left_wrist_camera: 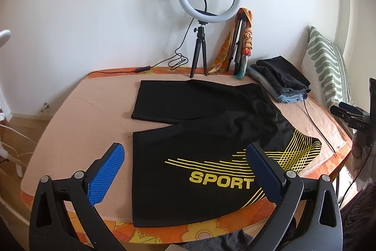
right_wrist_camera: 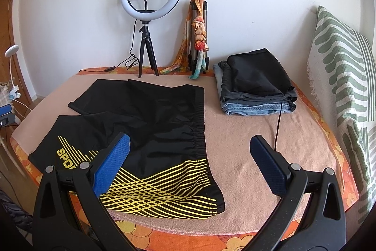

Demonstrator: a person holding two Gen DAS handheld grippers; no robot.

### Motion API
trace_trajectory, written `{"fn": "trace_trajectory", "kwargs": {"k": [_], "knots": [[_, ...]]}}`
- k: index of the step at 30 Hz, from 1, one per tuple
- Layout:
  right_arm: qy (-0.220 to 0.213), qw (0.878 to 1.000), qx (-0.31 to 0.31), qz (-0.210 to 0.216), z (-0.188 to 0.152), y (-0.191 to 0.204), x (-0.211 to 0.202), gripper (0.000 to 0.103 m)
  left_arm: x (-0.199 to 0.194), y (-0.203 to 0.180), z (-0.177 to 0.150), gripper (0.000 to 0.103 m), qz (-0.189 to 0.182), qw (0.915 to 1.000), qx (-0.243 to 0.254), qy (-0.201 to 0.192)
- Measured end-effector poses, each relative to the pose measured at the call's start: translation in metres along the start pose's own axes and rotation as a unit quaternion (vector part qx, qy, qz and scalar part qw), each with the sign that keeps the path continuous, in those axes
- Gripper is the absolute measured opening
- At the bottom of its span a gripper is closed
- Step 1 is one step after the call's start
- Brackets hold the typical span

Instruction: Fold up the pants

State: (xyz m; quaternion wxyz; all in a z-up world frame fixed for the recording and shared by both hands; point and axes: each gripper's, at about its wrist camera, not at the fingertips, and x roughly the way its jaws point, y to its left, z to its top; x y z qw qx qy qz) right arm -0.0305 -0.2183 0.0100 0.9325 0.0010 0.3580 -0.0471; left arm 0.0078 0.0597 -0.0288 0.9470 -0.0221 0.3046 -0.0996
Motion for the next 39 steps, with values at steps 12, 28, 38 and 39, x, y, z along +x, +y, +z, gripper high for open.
{"fn": "trace_trajectory", "kwargs": {"k": [12, 28, 38, 39], "knots": [[0.040, 0.993, -0.096, 0.059, -0.034, -0.011, 0.013, 0.103, 0.027, 0.013, -0.035, 0.056, -0.041, 0.9831, 0.132, 0.120], [0.143, 0.924, -0.341, 0.099, -0.080, 0.040, 0.036, 0.081, 0.056, -0.001, -0.073, 0.036, -0.122, 0.9497, 0.201, 0.207], [0.175, 0.876, -0.443, 0.069, -0.101, 0.054, 0.057, 0.061, 0.062, 0.005, -0.075, 0.042, -0.126, 0.9479, 0.194, 0.219], [0.181, 0.873, -0.448, 0.068, -0.102, 0.056, 0.059, 0.053, 0.062, 0.004, -0.075, 0.051, -0.123, 0.9477, 0.198, 0.219]]}}
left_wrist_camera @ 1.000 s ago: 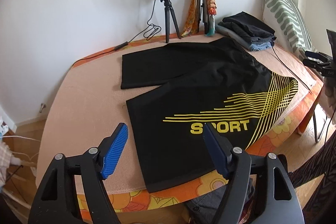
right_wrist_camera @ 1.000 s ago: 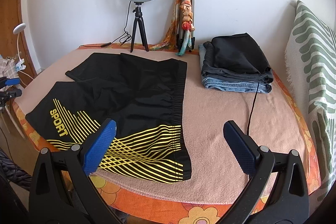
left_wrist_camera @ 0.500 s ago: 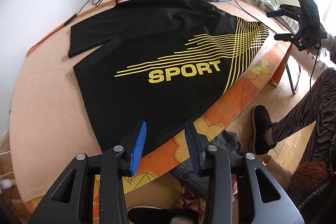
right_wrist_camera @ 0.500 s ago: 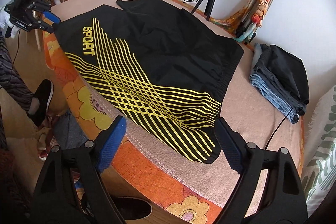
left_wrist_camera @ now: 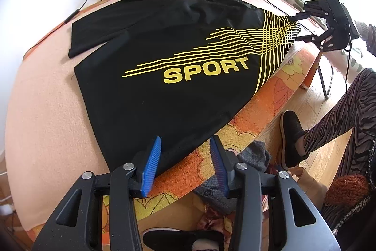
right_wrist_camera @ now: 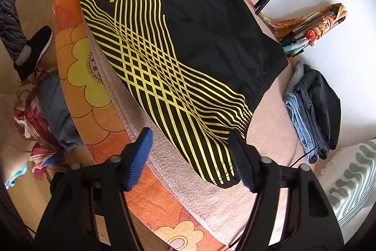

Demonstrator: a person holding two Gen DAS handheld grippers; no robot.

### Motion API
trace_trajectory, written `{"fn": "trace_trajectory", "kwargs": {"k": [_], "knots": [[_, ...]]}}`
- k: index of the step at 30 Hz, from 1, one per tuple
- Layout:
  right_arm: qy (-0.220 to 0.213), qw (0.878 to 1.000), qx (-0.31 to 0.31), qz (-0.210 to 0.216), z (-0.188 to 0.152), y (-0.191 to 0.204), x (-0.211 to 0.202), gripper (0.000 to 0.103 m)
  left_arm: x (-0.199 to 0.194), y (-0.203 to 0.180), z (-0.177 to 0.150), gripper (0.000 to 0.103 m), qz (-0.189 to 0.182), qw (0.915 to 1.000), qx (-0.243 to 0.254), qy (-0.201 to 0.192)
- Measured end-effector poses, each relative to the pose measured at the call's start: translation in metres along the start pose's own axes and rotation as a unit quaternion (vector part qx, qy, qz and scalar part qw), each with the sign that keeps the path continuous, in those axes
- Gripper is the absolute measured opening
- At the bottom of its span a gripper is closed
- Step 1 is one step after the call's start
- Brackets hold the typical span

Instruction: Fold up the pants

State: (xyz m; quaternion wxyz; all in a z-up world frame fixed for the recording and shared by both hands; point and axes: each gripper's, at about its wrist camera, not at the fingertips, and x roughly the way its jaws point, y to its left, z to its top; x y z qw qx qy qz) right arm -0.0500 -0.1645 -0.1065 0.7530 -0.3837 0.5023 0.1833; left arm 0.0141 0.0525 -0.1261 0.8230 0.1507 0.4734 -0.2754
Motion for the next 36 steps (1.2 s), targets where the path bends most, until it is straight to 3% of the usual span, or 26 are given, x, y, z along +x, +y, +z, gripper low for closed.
{"fn": "trace_trajectory", "kwargs": {"k": [2, 5, 9, 18, 21, 22, 25, 29, 36], "knots": [[0.007, 1.000, 0.011, 0.004, 0.003, -0.005, 0.001, 0.025, -0.001, -0.002, 0.000, 0.056, 0.002, 1.0000, 0.006, -0.003], [-0.004, 0.999, 0.042, 0.005, 0.008, -0.019, -0.005, 0.010, 0.000, -0.006, 0.000, 0.056, 0.007, 0.9998, 0.018, -0.005], [-0.022, 0.997, 0.079, -0.001, 0.019, -0.042, -0.014, 0.007, 0.007, -0.010, 0.000, 0.056, 0.027, 0.9988, 0.041, 0.002], [-0.037, 0.993, 0.110, 0.004, 0.034, -0.061, -0.019, 0.005, 0.015, 0.009, 0.008, 0.056, 0.023, 0.9997, -0.011, 0.000], [-0.039, 0.993, 0.108, 0.000, 0.034, -0.060, -0.020, 0.005, 0.016, 0.013, 0.007, 0.044, 0.006, 0.9999, -0.014, -0.006], [-0.040, 0.993, 0.110, 0.000, 0.033, -0.062, -0.019, 0.005, 0.015, 0.014, 0.007, 0.031, -0.001, 0.9998, -0.015, -0.011], [-0.043, 0.992, 0.116, -0.001, 0.031, -0.061, -0.021, 0.005, 0.009, 0.020, 0.006, 0.006, -0.003, 0.9996, -0.013, -0.026], [-0.050, 0.992, 0.118, -0.009, 0.031, -0.058, -0.024, 0.005, -0.002, 0.022, 0.012, 0.002, 0.015, 0.9982, 0.008, -0.058], [-0.082, 0.986, 0.140, -0.026, 0.045, -0.077, -0.043, 0.005, -0.036, 0.044, 0.042, 0.001, 0.044, 0.9900, 0.003, -0.134]]}}
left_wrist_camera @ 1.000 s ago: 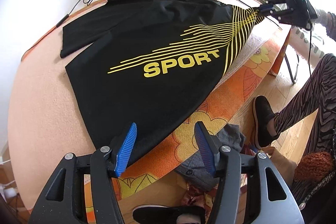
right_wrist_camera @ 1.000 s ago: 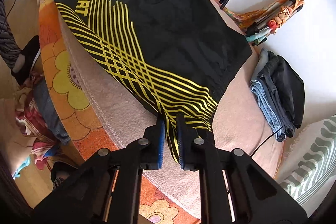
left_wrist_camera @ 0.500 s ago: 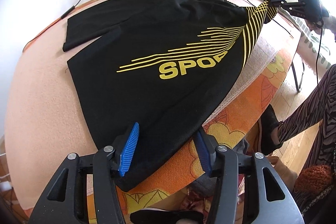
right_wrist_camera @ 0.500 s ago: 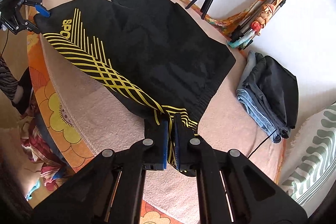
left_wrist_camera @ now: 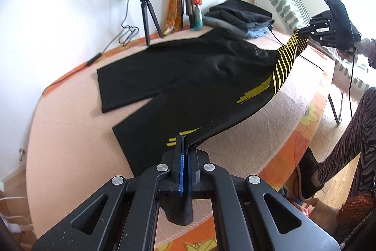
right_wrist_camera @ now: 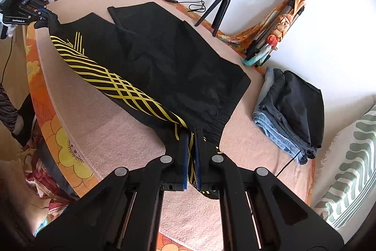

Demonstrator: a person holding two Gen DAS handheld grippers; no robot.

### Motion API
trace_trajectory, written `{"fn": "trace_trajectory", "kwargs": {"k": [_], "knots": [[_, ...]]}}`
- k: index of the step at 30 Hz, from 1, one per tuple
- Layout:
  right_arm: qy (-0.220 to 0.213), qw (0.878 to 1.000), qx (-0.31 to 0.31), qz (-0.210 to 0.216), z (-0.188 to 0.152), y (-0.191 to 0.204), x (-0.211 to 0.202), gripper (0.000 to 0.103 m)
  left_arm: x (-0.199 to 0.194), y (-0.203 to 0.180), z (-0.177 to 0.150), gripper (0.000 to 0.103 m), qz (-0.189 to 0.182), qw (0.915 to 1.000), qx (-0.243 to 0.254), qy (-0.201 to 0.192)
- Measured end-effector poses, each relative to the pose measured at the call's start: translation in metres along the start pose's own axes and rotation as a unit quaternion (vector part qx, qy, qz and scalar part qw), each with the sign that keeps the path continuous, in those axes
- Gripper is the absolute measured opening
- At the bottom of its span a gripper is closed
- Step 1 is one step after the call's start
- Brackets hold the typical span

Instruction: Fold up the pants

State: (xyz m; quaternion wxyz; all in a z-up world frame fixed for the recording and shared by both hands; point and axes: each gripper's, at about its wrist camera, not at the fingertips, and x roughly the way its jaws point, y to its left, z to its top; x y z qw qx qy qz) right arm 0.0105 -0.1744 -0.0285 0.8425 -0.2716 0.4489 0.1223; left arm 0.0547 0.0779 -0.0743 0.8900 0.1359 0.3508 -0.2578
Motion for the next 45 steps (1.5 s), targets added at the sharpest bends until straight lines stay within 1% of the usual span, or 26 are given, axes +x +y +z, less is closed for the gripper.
{"fn": "trace_trajectory", "kwargs": {"k": [5, 9, 14, 17, 22, 25, 29, 34, 39, 45], "knots": [[-0.030, 0.999, 0.020, -0.015, 0.029, -0.019, -0.006, 0.004, -0.004, 0.034, 0.035, 0.001, 0.022, 0.9991, -0.016, -0.031], [-0.042, 0.998, 0.033, -0.025, 0.055, -0.035, 0.002, 0.003, 0.000, 0.057, 0.062, 0.000, 0.036, 0.9982, -0.017, -0.046], [-0.047, 0.997, 0.045, -0.036, 0.090, -0.061, 0.027, 0.003, 0.023, 0.084, 0.092, 0.000, 0.045, 0.9981, -0.010, -0.041], [-0.045, 0.997, 0.058, -0.036, 0.110, -0.082, 0.047, 0.003, 0.039, 0.105, 0.106, 0.000, 0.040, 0.9983, -0.022, -0.038], [-0.030, 0.996, 0.079, -0.037, 0.134, -0.109, 0.094, 0.003, 0.081, 0.126, 0.128, 0.000, 0.042, 0.9990, -0.013, -0.011], [-0.012, 0.995, 0.091, -0.033, 0.140, -0.121, 0.129, 0.003, 0.112, 0.137, 0.137, 0.000, 0.037, 0.9992, -0.010, 0.010], [0.018, 0.995, 0.095, -0.027, 0.141, -0.132, 0.174, 0.003, 0.150, 0.150, 0.146, 0.000, 0.041, 0.9985, 0.005, 0.036], [0.054, 0.993, 0.104, -0.013, 0.141, -0.147, 0.221, 0.002, 0.192, 0.167, 0.150, 0.000, 0.030, 0.9972, 0.001, 0.069], [0.081, 0.991, 0.103, -0.007, 0.140, -0.152, 0.256, 0.002, 0.225, 0.175, 0.145, 0.000, 0.030, 0.9957, 0.004, 0.087], [0.103, 0.990, 0.096, -0.012, 0.140, -0.149, 0.280, 0.002, 0.247, 0.180, 0.140, 0.000, 0.037, 0.9941, 0.010, 0.102]]}}
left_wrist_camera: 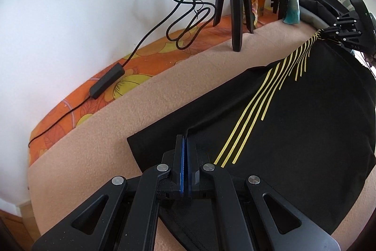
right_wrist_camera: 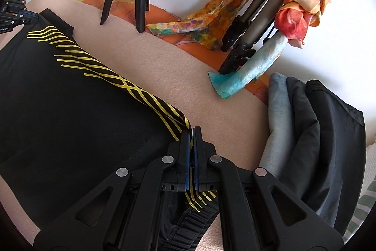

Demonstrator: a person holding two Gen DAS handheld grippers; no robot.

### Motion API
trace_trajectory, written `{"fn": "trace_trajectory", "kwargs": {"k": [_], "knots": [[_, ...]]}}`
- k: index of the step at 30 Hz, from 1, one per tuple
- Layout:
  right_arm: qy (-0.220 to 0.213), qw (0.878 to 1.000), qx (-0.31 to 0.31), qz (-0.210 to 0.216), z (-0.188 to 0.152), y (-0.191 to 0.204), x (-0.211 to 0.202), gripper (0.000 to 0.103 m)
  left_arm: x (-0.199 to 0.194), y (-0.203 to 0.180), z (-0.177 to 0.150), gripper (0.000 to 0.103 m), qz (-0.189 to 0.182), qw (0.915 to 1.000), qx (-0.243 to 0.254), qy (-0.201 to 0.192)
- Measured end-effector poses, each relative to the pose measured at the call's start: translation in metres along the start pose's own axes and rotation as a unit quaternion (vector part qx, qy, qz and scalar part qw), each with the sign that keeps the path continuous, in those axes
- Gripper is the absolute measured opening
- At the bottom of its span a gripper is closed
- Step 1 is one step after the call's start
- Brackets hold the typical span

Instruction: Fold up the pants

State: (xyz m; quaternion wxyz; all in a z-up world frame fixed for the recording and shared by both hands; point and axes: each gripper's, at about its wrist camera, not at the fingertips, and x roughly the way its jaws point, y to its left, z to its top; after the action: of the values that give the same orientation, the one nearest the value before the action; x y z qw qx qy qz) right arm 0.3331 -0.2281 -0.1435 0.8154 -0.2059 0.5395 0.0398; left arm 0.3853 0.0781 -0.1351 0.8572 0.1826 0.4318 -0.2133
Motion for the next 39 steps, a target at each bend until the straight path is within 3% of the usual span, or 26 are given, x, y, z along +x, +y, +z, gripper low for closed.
{"fn": "trace_trajectory", "kwargs": {"k": [5, 8, 9, 10, 11, 13, 18, 20, 22, 25, 28, 32, 36, 39], "knots": [[0.014, 1.000, 0.009, -0.004, -0.002, 0.001, 0.011, 0.003, 0.008, -0.002, 0.000, 0.002, 0.025, 0.9995, 0.017, 0.005], [0.017, 1.000, 0.017, -0.001, -0.003, 0.002, 0.013, 0.003, 0.008, 0.003, 0.002, 0.009, 0.023, 0.9996, 0.000, 0.017], [0.019, 1.000, 0.021, 0.002, -0.002, 0.001, 0.012, 0.006, 0.006, 0.006, 0.001, 0.019, 0.030, 0.9993, -0.007, 0.019], [0.017, 0.999, 0.027, 0.007, -0.003, 0.000, 0.010, 0.018, 0.004, 0.010, 0.001, 0.029, 0.037, 0.9990, -0.013, 0.020], [0.012, 0.999, 0.035, 0.009, -0.003, -0.002, 0.005, 0.039, 0.003, 0.013, 0.000, 0.033, 0.045, 0.9986, -0.018, 0.019], [-0.005, 0.999, 0.048, -0.005, -0.005, -0.006, -0.010, 0.065, -0.006, 0.022, -0.002, 0.035, 0.057, 0.9977, -0.035, 0.014], [-0.035, 0.992, 0.123, 0.013, -0.019, -0.023, -0.056, 0.072, -0.049, 0.027, -0.013, 0.037, 0.054, 0.9960, -0.068, -0.018], [-0.045, 0.986, 0.161, 0.016, -0.033, -0.027, -0.076, 0.077, -0.071, 0.015, -0.020, 0.037, 0.030, 0.9961, -0.073, -0.041], [-0.053, 0.977, 0.207, 0.019, -0.055, -0.026, -0.096, 0.083, -0.090, -0.003, -0.028, 0.047, -0.008, 0.9952, -0.078, -0.059], [-0.036, 0.956, 0.289, 0.035, -0.093, -0.023, -0.110, 0.087, -0.109, -0.038, -0.041, 0.055, -0.062, 0.9932, -0.067, -0.072], [-0.007, 0.930, 0.363, 0.063, -0.127, -0.015, -0.111, 0.087, -0.114, -0.083, -0.045, 0.058, -0.089, 0.9931, -0.034, -0.069], [0.002, 0.887, 0.451, 0.103, -0.167, -0.008, -0.112, 0.087, -0.117, -0.132, -0.046, 0.058, -0.139, 0.9883, -0.001, -0.062], [0.006, 0.827, 0.537, 0.166, -0.191, -0.003, -0.102, 0.087, -0.112, -0.181, -0.047, 0.058, -0.135, 0.9869, 0.075, -0.046], [0.002, 0.796, 0.570, 0.205, -0.196, 0.001, -0.093, 0.087, -0.106, -0.205, -0.047, 0.058, -0.126, 0.9841, 0.120, -0.035]]}}
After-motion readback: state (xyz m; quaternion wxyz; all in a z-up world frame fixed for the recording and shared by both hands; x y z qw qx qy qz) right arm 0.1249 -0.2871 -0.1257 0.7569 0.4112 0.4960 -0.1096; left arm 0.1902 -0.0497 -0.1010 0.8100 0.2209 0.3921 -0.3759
